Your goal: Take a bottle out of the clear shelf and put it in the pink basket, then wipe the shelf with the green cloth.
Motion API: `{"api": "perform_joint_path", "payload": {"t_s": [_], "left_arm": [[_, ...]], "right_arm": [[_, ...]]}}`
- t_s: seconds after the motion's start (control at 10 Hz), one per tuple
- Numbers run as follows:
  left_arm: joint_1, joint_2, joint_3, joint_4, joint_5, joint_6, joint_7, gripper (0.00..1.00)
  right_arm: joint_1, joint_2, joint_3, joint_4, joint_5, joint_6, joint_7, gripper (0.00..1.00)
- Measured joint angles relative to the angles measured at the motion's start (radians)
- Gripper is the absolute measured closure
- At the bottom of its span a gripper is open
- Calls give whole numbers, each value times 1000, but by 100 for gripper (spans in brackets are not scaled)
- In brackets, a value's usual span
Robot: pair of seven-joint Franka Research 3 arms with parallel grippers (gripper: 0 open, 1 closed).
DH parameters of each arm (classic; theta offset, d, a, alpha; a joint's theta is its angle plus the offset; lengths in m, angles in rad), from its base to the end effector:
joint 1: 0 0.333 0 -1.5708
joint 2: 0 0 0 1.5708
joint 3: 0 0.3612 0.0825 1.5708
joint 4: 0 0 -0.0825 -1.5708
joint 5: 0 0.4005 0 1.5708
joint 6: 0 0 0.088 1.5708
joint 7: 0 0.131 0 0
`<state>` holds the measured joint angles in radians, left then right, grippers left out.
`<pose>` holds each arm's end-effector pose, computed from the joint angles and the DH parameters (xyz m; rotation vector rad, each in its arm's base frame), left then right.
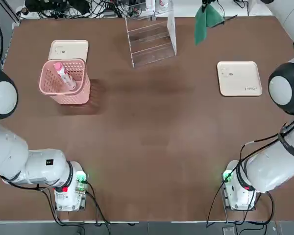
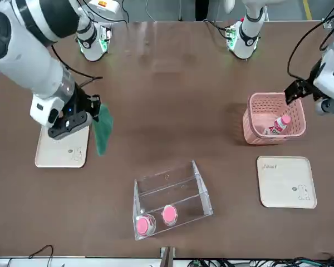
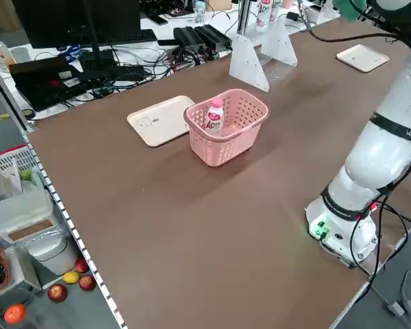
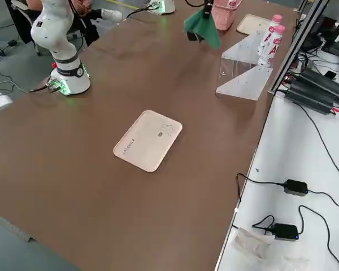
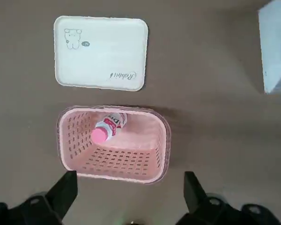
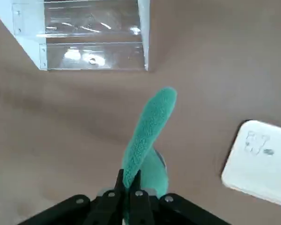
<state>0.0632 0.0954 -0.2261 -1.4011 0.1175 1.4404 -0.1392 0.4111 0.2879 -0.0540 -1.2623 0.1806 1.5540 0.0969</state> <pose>0.5855 -0.0717 0.6629 -3.0385 0.0169 0.0590 0.6161 0.2615 0.6180 -2.9530 -0.3949 0.0497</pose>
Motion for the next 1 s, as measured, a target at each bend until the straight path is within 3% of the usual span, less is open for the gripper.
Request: {"api": "perform_joint_path", "payload": {"t_s": [0.2, 0.4, 0.5, 1.0], "left_arm": [[2, 1, -1, 6, -39, 0, 44, 0], [13, 2, 5, 7, -200, 0, 44, 0], [35, 4, 8, 7, -233, 1, 44, 0], [55, -15, -7, -2, -91, -4, 30, 0]], "right_arm": [[57, 1, 4, -46, 3, 113, 72, 95], [126, 7, 6, -114, 5, 279, 185, 95], [158, 16, 7, -135, 5, 343, 243, 95], [254, 155, 10, -167, 5, 593, 286, 95]]}}
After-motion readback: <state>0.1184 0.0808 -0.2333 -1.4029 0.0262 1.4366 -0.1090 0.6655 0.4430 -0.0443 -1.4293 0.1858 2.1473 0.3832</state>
